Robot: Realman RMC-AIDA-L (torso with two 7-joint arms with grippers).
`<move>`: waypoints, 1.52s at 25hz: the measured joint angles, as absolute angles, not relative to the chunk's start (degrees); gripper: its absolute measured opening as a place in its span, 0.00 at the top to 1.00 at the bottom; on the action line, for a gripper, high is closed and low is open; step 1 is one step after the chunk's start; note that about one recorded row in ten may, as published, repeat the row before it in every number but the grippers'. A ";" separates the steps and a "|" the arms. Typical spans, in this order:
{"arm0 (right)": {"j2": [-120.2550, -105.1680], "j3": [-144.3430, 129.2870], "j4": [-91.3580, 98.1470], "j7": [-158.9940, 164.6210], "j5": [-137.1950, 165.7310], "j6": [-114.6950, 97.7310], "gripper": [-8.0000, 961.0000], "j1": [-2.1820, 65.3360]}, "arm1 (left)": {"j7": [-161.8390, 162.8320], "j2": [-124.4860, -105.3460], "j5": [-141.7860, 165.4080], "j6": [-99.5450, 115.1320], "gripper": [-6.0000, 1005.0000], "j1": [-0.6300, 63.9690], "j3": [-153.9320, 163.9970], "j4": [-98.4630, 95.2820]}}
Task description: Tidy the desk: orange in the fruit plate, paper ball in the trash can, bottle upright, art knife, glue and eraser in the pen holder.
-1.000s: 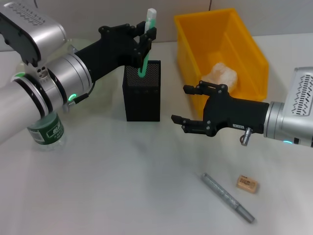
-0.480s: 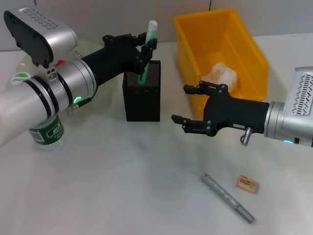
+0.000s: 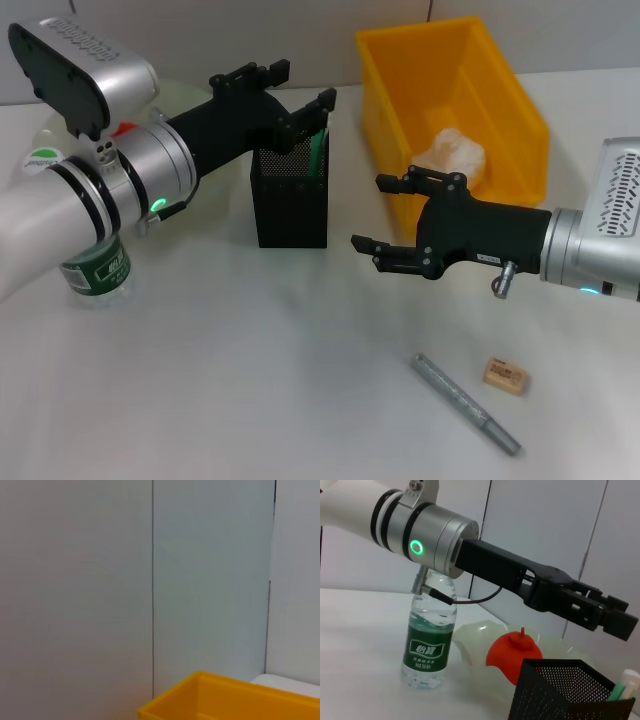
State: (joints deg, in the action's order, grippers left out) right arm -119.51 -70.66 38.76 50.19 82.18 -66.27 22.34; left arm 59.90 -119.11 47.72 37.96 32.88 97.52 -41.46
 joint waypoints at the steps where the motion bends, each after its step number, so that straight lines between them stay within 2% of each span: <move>1: -119.52 -70.66 38.76 50.19 82.18 -66.27 0.20 22.36 | 59.90 -119.11 47.72 37.96 0.47 32.88 97.52 -41.46; 9: -119.47 -70.66 38.71 50.27 82.18 -66.19 0.20 22.22 | 63.99 -118.46 52.52 38.47 0.29 30.83 97.48 -46.61; 11: -119.46 -70.66 38.69 50.27 82.18 -66.18 0.20 22.22 | 67.00 -118.36 56.35 38.51 0.21 30.20 97.21 -48.78; 20: -119.36 -70.62 38.70 50.28 82.18 -65.47 0.20 22.29 | 73.81 -118.09 64.36 42.45 0.21 25.28 95.91 -58.42; 23: -119.30 -70.59 38.76 50.28 82.18 -65.46 0.20 22.31 | 78.05 -118.12 69.46 52.15 0.21 22.73 90.05 -62.18; 38: -119.09 -69.37 38.99 51.30 82.63 -65.48 0.20 21.68 | 78.43 -118.08 77.79 75.85 0.21 19.44 77.32 -62.87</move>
State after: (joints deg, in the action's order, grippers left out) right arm -119.09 -69.37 38.99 51.30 82.63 -65.48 21.68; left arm 78.43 -118.08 77.79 75.85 19.44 77.32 -62.87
